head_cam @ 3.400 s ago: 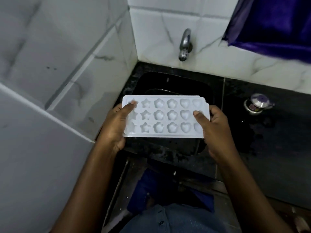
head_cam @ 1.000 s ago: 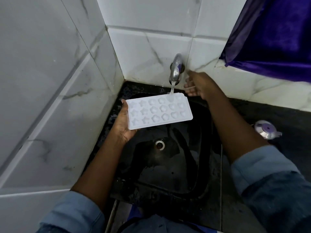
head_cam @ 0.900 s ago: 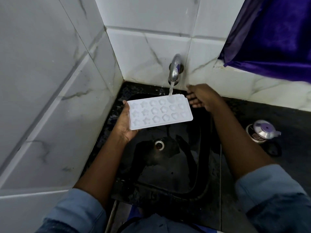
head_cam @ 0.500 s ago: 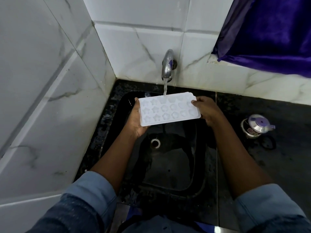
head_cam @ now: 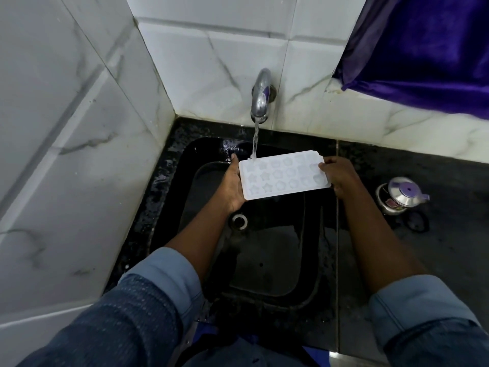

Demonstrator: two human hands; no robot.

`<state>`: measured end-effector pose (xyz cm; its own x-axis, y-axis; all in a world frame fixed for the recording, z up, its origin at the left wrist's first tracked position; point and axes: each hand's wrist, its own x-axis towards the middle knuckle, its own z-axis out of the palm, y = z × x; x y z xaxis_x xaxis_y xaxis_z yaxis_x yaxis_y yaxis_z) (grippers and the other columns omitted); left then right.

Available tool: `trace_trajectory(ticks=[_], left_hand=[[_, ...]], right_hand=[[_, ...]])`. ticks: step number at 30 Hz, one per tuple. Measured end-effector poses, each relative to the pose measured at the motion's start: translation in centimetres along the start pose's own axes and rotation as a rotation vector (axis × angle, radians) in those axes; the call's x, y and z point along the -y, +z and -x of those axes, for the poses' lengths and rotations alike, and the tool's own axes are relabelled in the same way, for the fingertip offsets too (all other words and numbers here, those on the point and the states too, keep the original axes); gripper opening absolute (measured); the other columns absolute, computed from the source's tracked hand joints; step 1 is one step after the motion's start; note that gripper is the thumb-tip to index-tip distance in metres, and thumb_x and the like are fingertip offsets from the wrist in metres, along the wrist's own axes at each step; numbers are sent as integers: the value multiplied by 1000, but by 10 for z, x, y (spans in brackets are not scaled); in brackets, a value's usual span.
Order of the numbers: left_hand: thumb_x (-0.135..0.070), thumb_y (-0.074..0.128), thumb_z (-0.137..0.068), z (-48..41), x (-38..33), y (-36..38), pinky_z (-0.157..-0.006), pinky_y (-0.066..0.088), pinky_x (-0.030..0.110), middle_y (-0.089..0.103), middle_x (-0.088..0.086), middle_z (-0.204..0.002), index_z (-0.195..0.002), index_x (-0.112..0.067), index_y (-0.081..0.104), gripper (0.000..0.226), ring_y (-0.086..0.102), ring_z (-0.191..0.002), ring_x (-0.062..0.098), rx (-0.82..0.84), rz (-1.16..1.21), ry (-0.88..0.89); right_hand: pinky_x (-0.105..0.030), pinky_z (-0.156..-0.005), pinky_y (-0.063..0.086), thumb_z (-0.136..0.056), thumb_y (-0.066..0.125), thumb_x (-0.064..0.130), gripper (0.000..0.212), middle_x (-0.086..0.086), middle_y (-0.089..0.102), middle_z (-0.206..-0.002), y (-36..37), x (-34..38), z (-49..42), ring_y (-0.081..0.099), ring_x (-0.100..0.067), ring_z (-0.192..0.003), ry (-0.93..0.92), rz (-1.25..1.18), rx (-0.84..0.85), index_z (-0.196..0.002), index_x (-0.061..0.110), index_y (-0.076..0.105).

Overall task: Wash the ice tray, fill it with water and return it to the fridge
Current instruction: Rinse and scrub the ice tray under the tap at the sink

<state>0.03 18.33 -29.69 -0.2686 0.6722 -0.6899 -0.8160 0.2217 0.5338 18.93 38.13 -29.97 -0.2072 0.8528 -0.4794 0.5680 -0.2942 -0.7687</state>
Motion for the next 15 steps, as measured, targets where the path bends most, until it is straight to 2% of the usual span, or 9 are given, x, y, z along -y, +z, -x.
trace_trajectory(ticks=[4,8,10,12,15], left_hand=[[-75,25,-103,1,-13,-9,-81,60,49,80,17,-110,-121,-7,71,84,80,-93,33,-33,4,12],[-75,26,-103,2,-29,-26,-69,64,45,79,18,-111,-118,-7,72,83,80,-88,34,-77,22,41],[-74,28,-103,5,-38,-37,-60,65,46,80,20,-107,-123,-5,70,83,80,-85,35,-96,54,57],[-72,31,-104,6,-45,-48,-55,63,47,80,20,-104,-129,-4,67,81,80,-82,35,-123,85,79],[-71,32,-104,6,-52,-65,-55,63,45,77,18,-115,-131,-4,66,80,80,-82,34,-151,97,112]], right_hand=[[-56,-90,61,-98,66,5,11,-17,74,-110,18,4,-4,74,-37,-97,1,-24,16,-102,13,73],[-45,-82,59,-97,64,0,16,-16,71,-106,43,11,-2,68,-29,-89,-44,-12,50,-109,4,74],[-40,-75,58,-97,63,-1,17,-15,71,-102,58,14,-1,68,-28,-85,-55,-4,74,-109,3,74],[-43,-75,59,-96,63,-2,16,-15,71,-99,74,18,0,68,-28,-83,-63,-5,97,-105,4,74],[-42,-74,55,-93,65,-2,9,-23,72,-97,96,17,-6,65,-27,-81,-62,10,122,-98,-6,71]])
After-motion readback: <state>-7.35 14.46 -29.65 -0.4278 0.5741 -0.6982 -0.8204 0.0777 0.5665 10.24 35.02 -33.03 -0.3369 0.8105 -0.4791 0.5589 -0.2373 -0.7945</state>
